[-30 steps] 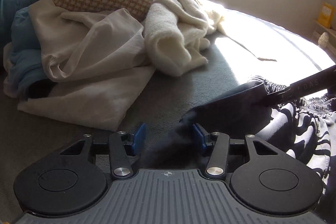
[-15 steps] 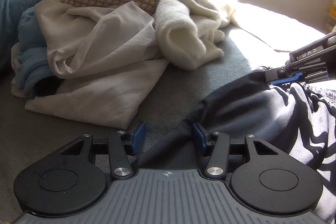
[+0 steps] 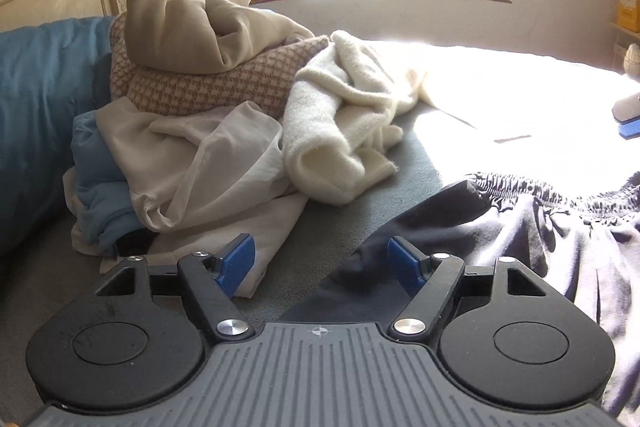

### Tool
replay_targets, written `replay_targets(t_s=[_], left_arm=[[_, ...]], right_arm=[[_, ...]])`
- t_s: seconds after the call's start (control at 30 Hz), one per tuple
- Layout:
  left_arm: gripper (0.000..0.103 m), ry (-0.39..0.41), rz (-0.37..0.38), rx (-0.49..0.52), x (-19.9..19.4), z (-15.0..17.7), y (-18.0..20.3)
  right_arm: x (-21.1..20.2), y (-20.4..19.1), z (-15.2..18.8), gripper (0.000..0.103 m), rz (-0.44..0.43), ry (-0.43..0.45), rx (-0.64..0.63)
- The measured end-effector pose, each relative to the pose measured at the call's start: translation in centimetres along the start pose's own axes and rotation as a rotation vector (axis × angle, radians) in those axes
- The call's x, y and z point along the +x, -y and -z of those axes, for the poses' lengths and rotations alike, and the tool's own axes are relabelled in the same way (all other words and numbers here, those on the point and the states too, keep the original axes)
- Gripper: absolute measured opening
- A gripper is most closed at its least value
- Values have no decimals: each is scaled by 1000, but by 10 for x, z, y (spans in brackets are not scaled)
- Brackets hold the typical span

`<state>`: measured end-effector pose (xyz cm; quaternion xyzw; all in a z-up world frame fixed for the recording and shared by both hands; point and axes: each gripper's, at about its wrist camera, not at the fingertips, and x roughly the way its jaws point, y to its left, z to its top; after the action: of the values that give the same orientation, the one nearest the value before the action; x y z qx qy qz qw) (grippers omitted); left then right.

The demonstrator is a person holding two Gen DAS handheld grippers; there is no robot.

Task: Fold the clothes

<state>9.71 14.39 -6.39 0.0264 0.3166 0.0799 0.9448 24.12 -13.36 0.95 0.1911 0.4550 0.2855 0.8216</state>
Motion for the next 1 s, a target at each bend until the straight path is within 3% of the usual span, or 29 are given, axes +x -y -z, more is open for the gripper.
replay_targets(t_s=[0.27, 0.4, 0.5, 0.6, 0.77, 0.9, 1.0], left_arm=[[87, 45, 227, 82, -71, -24, 37], [87, -96, 424, 124, -94, -10, 73], [87, -236, 579, 158, -102, 18, 99], [86, -341, 639, 185, -108, 48, 118], [82, -488, 671, 186, -120, 91, 127], [80, -544, 716, 188, -135, 112, 115], [75, -621, 759, 164, -135, 122, 100]], right_arm=[[-128, -1, 46, 22, 14, 7, -38], [-182, 21, 89, 22, 29, -13, 23], [-209, 48, 129, 22, 87, -57, 87], [-222, 81, 173, 22, 168, -94, 167], [-224, 143, 255, 22, 307, -139, 311], [-228, 166, 287, 22, 297, -128, 369], [-235, 170, 298, 22, 225, -114, 395]])
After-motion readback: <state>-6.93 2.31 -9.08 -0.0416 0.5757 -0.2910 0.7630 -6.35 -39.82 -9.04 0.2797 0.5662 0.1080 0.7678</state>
